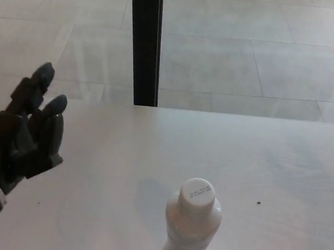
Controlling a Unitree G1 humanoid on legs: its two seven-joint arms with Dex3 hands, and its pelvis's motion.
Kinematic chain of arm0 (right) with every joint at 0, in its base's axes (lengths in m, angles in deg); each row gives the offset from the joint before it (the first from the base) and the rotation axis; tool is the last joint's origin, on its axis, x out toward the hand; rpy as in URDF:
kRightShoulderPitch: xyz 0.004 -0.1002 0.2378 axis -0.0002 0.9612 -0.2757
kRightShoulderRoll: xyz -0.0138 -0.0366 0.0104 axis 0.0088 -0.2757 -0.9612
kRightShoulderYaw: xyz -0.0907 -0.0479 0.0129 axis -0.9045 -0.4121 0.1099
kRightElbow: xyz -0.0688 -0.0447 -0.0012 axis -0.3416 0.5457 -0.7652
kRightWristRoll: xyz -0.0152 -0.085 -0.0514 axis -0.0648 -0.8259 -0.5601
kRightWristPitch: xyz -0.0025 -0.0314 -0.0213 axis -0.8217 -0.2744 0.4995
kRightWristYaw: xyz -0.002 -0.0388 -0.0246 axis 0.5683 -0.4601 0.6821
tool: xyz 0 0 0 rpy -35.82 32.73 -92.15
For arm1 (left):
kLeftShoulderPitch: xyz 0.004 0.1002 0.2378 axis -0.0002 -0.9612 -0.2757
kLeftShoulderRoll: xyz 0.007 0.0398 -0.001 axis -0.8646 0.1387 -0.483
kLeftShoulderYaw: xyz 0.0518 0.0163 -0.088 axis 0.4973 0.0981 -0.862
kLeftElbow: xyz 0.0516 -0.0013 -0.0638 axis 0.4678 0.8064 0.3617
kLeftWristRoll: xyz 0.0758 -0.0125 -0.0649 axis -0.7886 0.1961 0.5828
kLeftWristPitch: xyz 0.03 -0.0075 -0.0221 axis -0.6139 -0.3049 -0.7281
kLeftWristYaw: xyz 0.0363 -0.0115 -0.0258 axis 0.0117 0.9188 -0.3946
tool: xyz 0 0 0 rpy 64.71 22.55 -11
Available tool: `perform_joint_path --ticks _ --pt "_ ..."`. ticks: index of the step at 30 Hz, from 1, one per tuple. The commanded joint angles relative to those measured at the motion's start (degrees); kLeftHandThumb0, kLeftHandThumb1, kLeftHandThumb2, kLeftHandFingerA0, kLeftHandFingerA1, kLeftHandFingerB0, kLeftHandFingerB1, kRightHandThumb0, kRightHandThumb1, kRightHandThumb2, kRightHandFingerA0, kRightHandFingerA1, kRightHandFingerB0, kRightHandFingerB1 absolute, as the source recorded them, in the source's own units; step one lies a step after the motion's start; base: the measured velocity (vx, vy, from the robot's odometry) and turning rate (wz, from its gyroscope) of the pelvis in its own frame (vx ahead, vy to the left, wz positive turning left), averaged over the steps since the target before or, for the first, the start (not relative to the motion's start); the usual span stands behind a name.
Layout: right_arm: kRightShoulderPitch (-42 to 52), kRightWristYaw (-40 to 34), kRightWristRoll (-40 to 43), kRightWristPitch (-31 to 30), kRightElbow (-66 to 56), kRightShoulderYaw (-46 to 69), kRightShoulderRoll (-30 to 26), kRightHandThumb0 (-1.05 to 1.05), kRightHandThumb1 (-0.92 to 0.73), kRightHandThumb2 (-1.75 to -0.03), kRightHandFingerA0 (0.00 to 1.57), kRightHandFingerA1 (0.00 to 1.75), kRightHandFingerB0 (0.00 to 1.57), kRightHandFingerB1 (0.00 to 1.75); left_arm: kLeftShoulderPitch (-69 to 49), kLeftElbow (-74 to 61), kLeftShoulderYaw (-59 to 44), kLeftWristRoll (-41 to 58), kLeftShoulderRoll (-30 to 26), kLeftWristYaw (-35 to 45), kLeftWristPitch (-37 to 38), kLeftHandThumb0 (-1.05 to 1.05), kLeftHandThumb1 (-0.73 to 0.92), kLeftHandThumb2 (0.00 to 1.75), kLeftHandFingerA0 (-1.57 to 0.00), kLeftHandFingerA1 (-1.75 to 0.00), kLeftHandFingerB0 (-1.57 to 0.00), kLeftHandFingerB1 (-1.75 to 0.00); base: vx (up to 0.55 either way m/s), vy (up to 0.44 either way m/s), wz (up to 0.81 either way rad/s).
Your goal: The robot uses its left hand to to lift the bottle kept on the middle of the desk and tilts it towards its right hand. It then uses its right hand to rotate its cap to open it and places the bottle and cap back on the desk
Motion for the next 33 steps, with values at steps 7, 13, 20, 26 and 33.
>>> perform_joint_path --ticks 7,13,20,26,33 --pt "-0.9 -1.0 1.2 -4.1 -1.4 1.2 0.5 -0.71 -0.84 -0.66 0.52 0.55 0.38 0.35 -3.2 -2.5 13.3 -7.9 -7.4 5.8 -0.4 -1.05 0.59 1.03 0.00 -0.13 0.00 0.00 0.00 0.000 0.00" --pt "-2.1 -2.2 1.0 -5.4 -1.2 1.7 1.0 -0.71 -0.81 -0.64 0.55 0.60 0.44 0.37 -3.5 -6.0 19.9 -10.1 -8.5 6.6 -2.4 -1.00 0.54 0.98 0.00 -0.15 0.00 0.00 0.00 0.000 0.00" --pt "-2.8 -3.0 0.5 -5.4 -0.6 1.9 1.8 -0.71 -0.80 -0.63 0.55 0.70 0.48 0.39 -3.8 -8.6 26.6 -14.2 -9.0 7.6 -0.5 -1.03 0.55 1.02 0.00 -0.19 0.00 -0.01 0.00 0.000 0.00" --pt "-2.9 -4.1 0.2 -5.6 -0.8 2.4 2.4 -0.68 -0.80 -0.63 0.55 0.68 0.47 0.39 -5.6 -9.2 29.3 -18.7 -11.0 7.0 2.6 -1.05 0.50 0.78 0.00 0.00 0.00 0.00 0.00 0.000 0.00" --pt "-3.0 -4.8 0.3 -5.2 -1.1 2.9 3.0 -0.71 -0.79 -0.65 0.53 0.71 0.46 0.40 -9.0 -9.5 30.8 -23.3 -10.4 3.6 4.2 -1.05 0.60 0.61 0.00 0.00 0.00 0.00 0.00 0.000 0.00"
